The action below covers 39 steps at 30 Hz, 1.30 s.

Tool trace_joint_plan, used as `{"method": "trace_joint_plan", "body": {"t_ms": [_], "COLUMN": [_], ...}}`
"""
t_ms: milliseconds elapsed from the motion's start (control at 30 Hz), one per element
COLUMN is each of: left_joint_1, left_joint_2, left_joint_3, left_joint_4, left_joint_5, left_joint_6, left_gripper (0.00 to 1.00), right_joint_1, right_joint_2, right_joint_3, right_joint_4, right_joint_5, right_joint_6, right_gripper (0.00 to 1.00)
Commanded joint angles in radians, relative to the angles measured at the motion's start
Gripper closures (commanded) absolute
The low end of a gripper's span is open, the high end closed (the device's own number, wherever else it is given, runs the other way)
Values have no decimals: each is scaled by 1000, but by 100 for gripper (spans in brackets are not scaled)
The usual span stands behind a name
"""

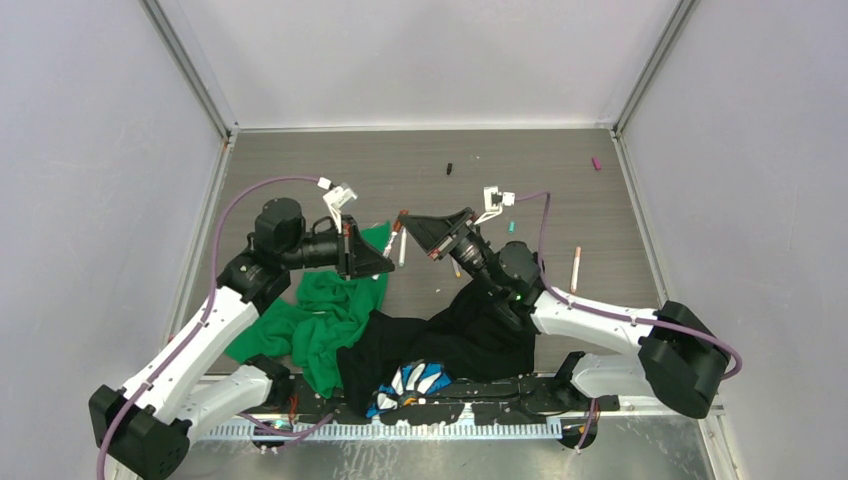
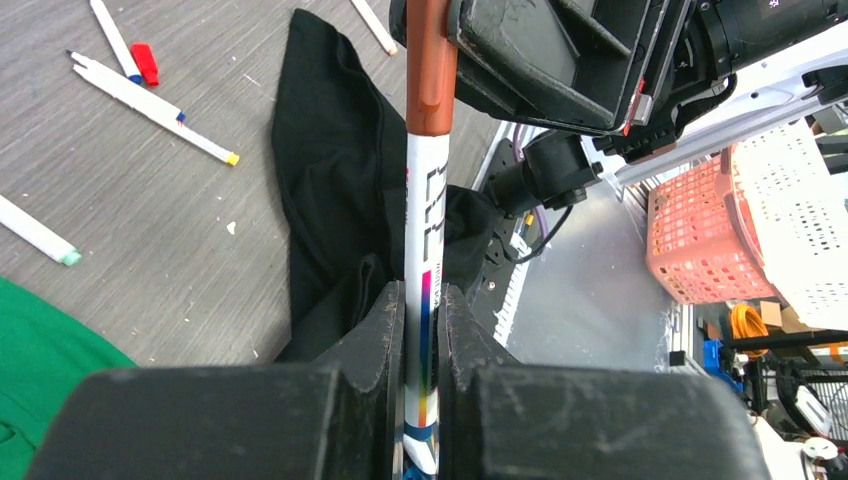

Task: Insert the pens into the pen caps
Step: Insert the pen cap onto the pen.

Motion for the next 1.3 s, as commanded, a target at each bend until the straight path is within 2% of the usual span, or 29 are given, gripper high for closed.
{"method": "trace_joint_plan", "body": {"t_ms": [0,200,300,333,367,433,467,500,600,700,767,900,1100,1267], "left_joint_1": [45,56,54,52,47,32,26,20,-1,-6,-4,8,29,28], "left_joint_2": [-26,-34,-16,-9,-6,-3,-2,-1,-1,-31,-61,-79,-56,-66], "left_joint_3": [45,37,32,37,41,54,61,71,97,99,94,115,141,136], "left_joint_4": [258,268,256,240,217,162,138,117,51,37,25,-64,-180,-186], "left_joint_5": [-98,-96,-58,-46,-41,-35,-29,-20,7,-18,-124,-423,-791,-837], "left_joint_6": [-22,-32,-18,-4,12,55,76,99,158,172,183,196,187,194], "left_gripper": [100,100,100,89,70,41,29,20,0,2,2,2,2,2], "right_joint_1": [119,162,161,161,158,141,120,93,-23,-195,-329,-599,-768,-848], "right_joint_2": [19,24,-52,-79,-105,-149,-168,-184,-220,-202,-171,-50,95,241], "right_joint_3": [-53,-85,-25,33,83,162,198,230,312,392,417,420,329,314], "right_joint_4": [-182,-182,-383,-475,-566,-703,-757,-809,-963,-1174,-1307,-1468,-1464,-1437], "right_joint_5": [-282,-314,-215,-135,-60,90,163,217,321,387,381,254,277,284], "right_joint_6": [-10,4,-102,-165,-225,-321,-354,-380,-451,-524,-564,-584,-578,-612], "right_gripper": [99,99,99,99,99,99,100,100,100,100,100,100,99,99]}}
